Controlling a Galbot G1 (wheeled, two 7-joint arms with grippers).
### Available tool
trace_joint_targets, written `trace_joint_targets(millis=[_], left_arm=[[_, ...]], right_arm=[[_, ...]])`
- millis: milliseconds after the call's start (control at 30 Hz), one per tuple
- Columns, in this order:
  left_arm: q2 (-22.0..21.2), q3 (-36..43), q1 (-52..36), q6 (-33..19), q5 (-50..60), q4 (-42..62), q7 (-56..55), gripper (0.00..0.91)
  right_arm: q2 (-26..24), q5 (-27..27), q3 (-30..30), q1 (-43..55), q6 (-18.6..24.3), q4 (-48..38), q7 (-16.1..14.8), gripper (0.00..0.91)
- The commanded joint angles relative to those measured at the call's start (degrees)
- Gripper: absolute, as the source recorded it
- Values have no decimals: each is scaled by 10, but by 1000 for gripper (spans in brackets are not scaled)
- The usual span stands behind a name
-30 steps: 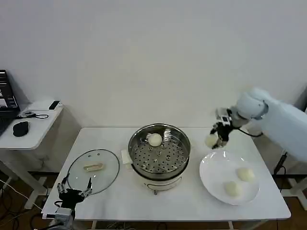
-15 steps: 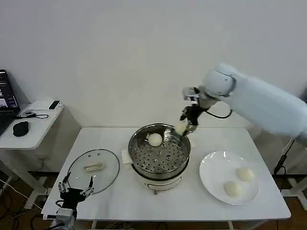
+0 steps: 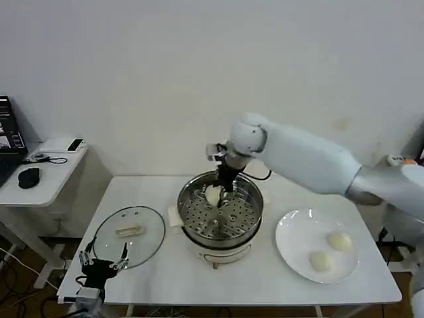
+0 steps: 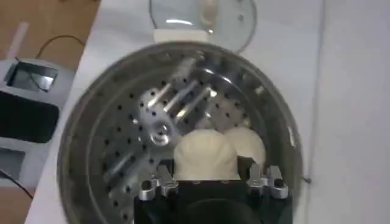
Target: Take steamed baozi put them in steamer then cover it.
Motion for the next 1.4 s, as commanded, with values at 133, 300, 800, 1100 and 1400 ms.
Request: trace_joint_targets(millis=[133,300,800,1100,1400], left_arm=[[-1,3,-2,0,0,3,0,907],[-2,7,-3,0,0,6,0,907],[-4,8,-1,-1,1,7,-1,907],[-4,8,2,-2,1,7,-2,907],[-6,9,2,-1,1,6,-1,907]], right_arm=[[59,-1,-2,-41,-2,-24,19,675],[67,-4,3,-51,-1,-31,30,675],[75,-21,13,-68,4,-48,56,907],[73,-19,23,-69,6,-47,71,907],[17,-22,30,-38,6,4,19,907]])
